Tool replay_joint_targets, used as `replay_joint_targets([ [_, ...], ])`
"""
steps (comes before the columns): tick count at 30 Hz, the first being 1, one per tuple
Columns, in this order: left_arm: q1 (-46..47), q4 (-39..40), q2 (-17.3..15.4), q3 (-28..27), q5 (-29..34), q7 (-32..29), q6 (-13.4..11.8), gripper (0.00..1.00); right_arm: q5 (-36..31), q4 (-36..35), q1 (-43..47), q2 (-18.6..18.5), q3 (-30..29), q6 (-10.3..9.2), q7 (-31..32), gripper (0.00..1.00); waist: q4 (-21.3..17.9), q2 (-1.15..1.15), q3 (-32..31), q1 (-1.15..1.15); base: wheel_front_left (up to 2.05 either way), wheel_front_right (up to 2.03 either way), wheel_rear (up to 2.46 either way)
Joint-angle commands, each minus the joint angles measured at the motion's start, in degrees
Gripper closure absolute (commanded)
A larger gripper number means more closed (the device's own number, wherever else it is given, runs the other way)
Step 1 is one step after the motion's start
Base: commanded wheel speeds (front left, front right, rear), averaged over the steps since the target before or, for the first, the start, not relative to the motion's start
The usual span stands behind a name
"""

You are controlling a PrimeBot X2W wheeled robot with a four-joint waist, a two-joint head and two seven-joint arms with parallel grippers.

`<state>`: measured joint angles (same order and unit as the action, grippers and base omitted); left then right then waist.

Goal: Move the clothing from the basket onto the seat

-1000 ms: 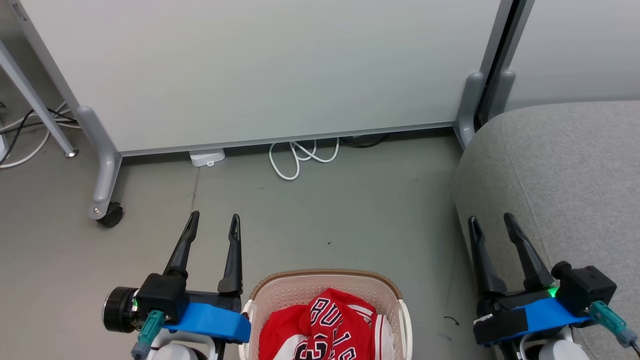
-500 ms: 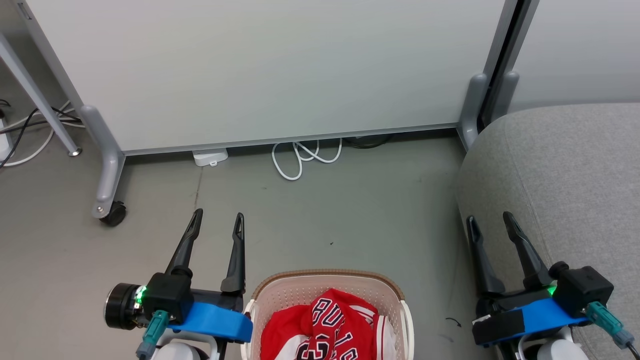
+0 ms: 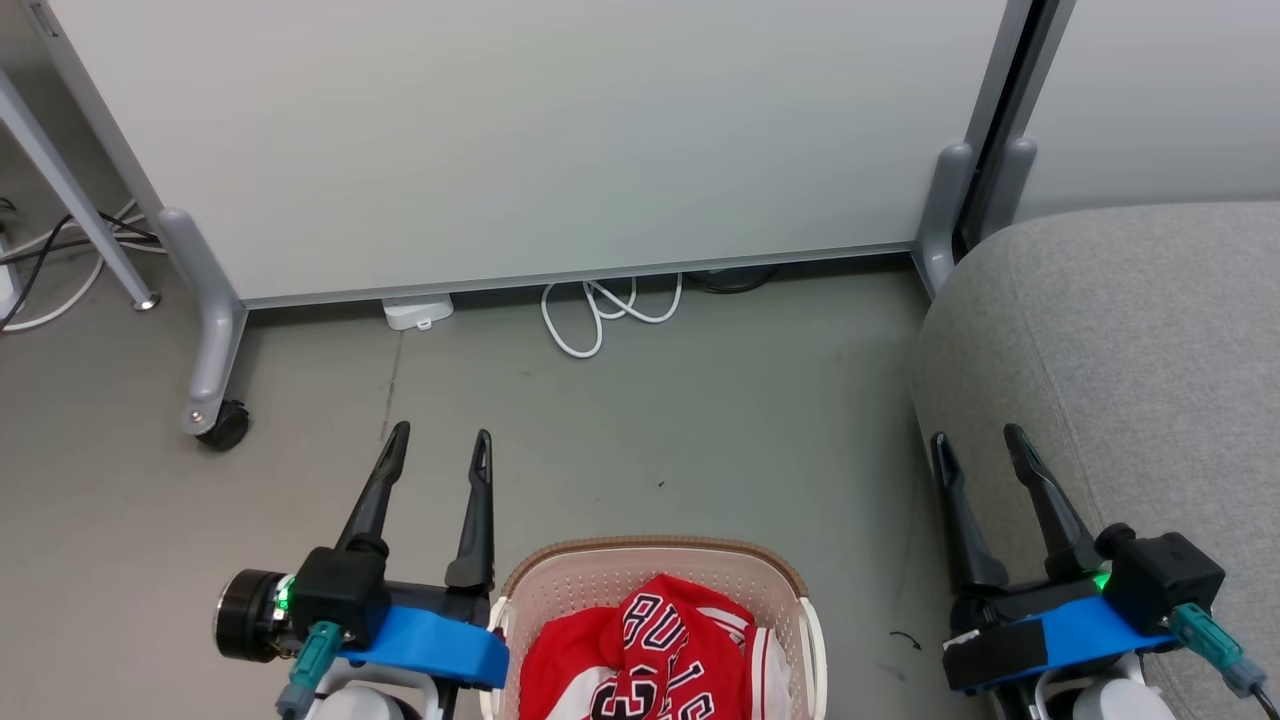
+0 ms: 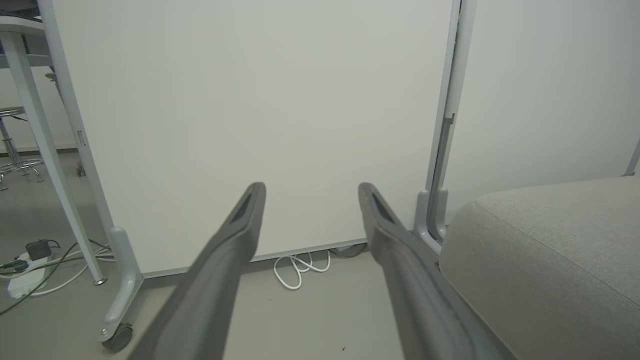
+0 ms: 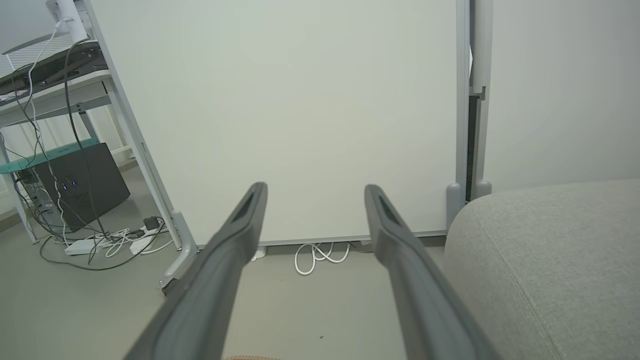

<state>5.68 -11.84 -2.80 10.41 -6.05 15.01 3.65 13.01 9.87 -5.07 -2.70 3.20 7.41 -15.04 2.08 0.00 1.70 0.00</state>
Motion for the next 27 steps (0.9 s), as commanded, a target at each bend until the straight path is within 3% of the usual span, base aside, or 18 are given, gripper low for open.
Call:
replay_joint_targets([
  [1, 0.73, -0.43, -0.16, 0.60, -0.06, 0.26, 0.40, 0.00, -0.26, -0.11, -0.68, -0.34, 0.01, 0.14, -0.22, 0.00, -0.08, 0.00, 0.26, 0.00, 0.00, 0.00, 0.00],
  [10, 4.55, -5.21, -0.31, 3.60, 1.69, 0.21, 2.47, 0.00, -0.40, -0.71, -2.28, -0.33, 0.84, 0.14, -0.22, 0.00, -1.76, 0.00, 2.80, 0.00, 0.00, 0.00, 0.00],
  [18, 11.86, -12.43, -2.18, 7.83, 3.05, 0.21, 3.70, 0.00, -1.94, -2.12, -5.47, -0.30, 0.79, 0.09, -0.21, 0.00, -4.81, 0.00, 9.25, 0.00, 0.00, 0.00, 0.00],
  [27, 21.82, -22.72, -5.98, 17.53, 3.02, 0.21, 3.83, 0.00, -2.50, -3.73, -10.07, -0.30, 0.51, 0.09, -0.20, 0.00, -7.60, 0.00, 18.37, 0.00, 0.00, 0.00, 0.00],
])
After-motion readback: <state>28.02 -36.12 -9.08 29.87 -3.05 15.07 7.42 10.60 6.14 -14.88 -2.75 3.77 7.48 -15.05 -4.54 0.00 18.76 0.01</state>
